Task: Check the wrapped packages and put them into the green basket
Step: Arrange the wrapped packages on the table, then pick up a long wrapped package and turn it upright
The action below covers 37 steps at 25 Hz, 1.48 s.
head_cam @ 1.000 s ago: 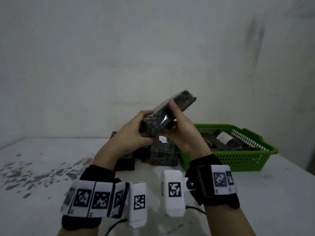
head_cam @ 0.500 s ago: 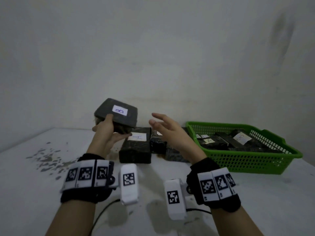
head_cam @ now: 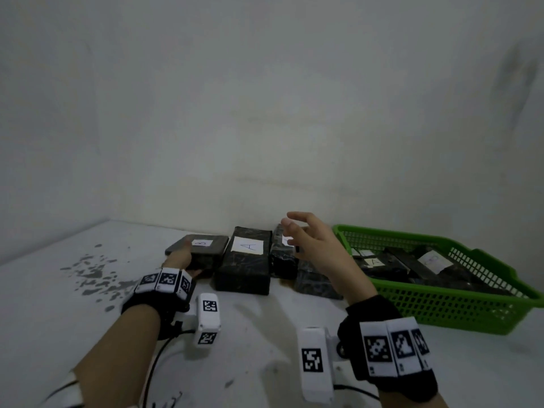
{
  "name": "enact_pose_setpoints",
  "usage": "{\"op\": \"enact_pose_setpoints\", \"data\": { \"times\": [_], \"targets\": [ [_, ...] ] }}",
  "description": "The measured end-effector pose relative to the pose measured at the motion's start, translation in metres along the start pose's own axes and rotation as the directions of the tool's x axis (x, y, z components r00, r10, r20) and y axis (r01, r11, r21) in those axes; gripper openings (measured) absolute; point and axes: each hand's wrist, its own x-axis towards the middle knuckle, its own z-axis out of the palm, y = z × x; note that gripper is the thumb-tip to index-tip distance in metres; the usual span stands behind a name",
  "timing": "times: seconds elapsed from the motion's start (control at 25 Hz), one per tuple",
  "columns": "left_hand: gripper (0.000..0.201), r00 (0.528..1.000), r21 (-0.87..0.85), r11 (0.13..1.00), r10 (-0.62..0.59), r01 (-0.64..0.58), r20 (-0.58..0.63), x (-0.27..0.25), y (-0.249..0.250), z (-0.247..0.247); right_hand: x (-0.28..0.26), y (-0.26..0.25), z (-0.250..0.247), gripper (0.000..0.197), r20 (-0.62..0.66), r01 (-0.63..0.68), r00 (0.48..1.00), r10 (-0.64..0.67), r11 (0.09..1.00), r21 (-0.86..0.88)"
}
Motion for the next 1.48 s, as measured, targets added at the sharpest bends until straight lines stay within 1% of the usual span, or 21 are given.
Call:
{"op": "enact_pose_setpoints", "data": {
  "times": [0.08, 0.16, 0.2, 0.28, 0.32, 0.36, 0.4, 0.48, 0.52, 0.6, 0.76, 0.8, 0.96, 1.0, 1.04, 1.08, 1.12, 1.2, 1.32, 1.36, 1.48],
  "targets": [
    [0.063, 0.999, 0.194, 0.98, 0.034, -0.031, -0.012, 0.065, -0.013, -0.005, 0.001, 0.001, -0.002, 0.036, -0.006, -0.004, 1.0, 0.004, 1.0, 0.007],
    [0.072, 0.998, 0.429, 0.902, 0.051, -0.035, -0.026, 0.084, -0.014, 0.004, 0.001, 0.001, -0.004, 0.038, -0.004, -0.01, 1.0, 0.01, 1.0, 0.007],
    [0.075, 0.993, 0.547, 0.837, 0.085, -0.023, -0.088, 0.071, -0.008, 0.006, 0.001, 0.001, -0.005, 0.04, -0.007, -0.013, 1.0, 0.013, 1.0, 0.007],
    [0.07, 0.984, 0.643, 0.765, 0.109, 0.005, -0.137, 0.022, 0.011, 0.006, 0.001, 0.002, -0.006, 0.044, -0.009, -0.019, 1.0, 0.019, 1.0, 0.006],
    [0.067, 0.982, 0.689, 0.724, 0.15, -0.031, -0.113, -0.003, 0.018, 0.012, 0.001, 0.002, -0.007, 0.046, -0.012, -0.024, 1.0, 0.024, 1.0, 0.004],
    [0.066, 0.99, 0.746, 0.665, 0.119, -0.022, -0.077, -0.025, 0.021, 0.016, 0.001, 0.002, -0.008, 0.047, -0.016, -0.028, 0.999, 0.028, 1.0, -0.001],
    [0.066, 0.991, 0.803, 0.593, 0.135, -0.066, -0.018, -0.033, 0.023, 0.02, 0.001, 0.002, -0.008, 0.049, -0.021, -0.037, 0.999, 0.037, 0.999, -0.006],
    [0.071, 0.989, 0.88, 0.463, 0.141, -0.103, 0.042, -0.046, 0.027, 0.03, 0.002, 0.002, -0.007, 0.051, -0.026, -0.061, 0.998, 0.06, 0.998, -0.025],
    [0.072, 0.993, 0.895, 0.435, 0.1, -0.1, 0.063, -0.05, 0.027, 0.037, 0.001, 0.003, -0.007, 0.052, -0.024, -0.072, 0.997, 0.071, 0.997, -0.037],
    [0.067, 0.996, 0.913, 0.4, 0.008, -0.081, 0.084, -0.048, 0.025, 0.05, 0.001, 0.003, -0.006, 0.053, -0.025, -0.084, 0.996, 0.083, 0.995, -0.049],
    [0.059, 0.989, 0.926, 0.362, -0.057, -0.105, 0.134, -0.049, 0.025, 0.061, 0.001, 0.002, -0.011, 0.054, -0.054, -0.109, 0.993, 0.108, 0.994, -0.021],
    [0.059, 0.988, 0.921, 0.372, -0.054, -0.113, 0.144, -0.047, 0.024, 0.063, 0.001, 0.002, -0.011, 0.054, -0.056, -0.117, 0.992, 0.116, 0.993, -0.018],
    [0.061, 0.982, 0.848, 0.523, -0.101, -0.083, 0.158, -0.04, 0.022, 0.06, -0.001, 0.001, -0.013, 0.053, -0.049, -0.121, 0.991, 0.12, 0.992, -0.015],
    [0.058, 0.973, 0.778, 0.623, -0.124, -0.076, 0.195, -0.039, 0.022, 0.06, -0.001, 0.001, -0.013, 0.053, -0.049, -0.114, 0.992, 0.113, 0.993, -0.012],
    [0.049, 0.962, 0.647, 0.761, -0.14, -0.048, 0.235, -0.037, 0.023, 0.059, -0.001, 0.001, -0.014, 0.053, -0.051, -0.109, 0.993, 0.108, 0.994, -0.007],
    [0.033, 0.958, 0.485, 0.874, -0.121, -0.021, 0.26, -0.04, 0.028, 0.059, -0.001, 0.0, -0.015, 0.052, -0.054, -0.108, 0.993, 0.108, 0.994, 0.002],
    [0.019, 0.963, 0.361, 0.932, -0.085, -0.013, 0.256, -0.04, 0.034, 0.059, 0.0, 0.001, -0.016, 0.052, -0.058, -0.11, 0.992, 0.111, 0.994, 0.013],
    [0.014, 0.97, 0.236, 0.971, -0.018, -0.041, 0.243, -0.046, 0.047, 0.058, 0.001, 0.002, -0.019, 0.052, -0.078, -0.121, 0.989, 0.124, 0.992, 0.042],
    [0.009, 0.97, 0.136, 0.972, 0.168, -0.193, 0.178, -0.063, 0.062, 0.048, 0.002, 0.006, -0.03, 0.056, -0.146, -0.144, 0.977, 0.154, 0.986, 0.079],
    [0.009, 0.957, 0.076, 0.969, 0.218, -0.236, 0.191, -0.066, 0.065, 0.042, 0.001, 0.007, -0.035, 0.058, -0.183, -0.148, 0.969, 0.163, 0.984, 0.096],
    [0.031, 0.903, -0.054, 0.955, 0.294, -0.292, 0.313, -0.082, 0.071, 0.028, 0.001, 0.009, -0.055, 0.071, -0.335, -0.175, 0.911, 0.239, 0.962, 0.21]
  ]
}}
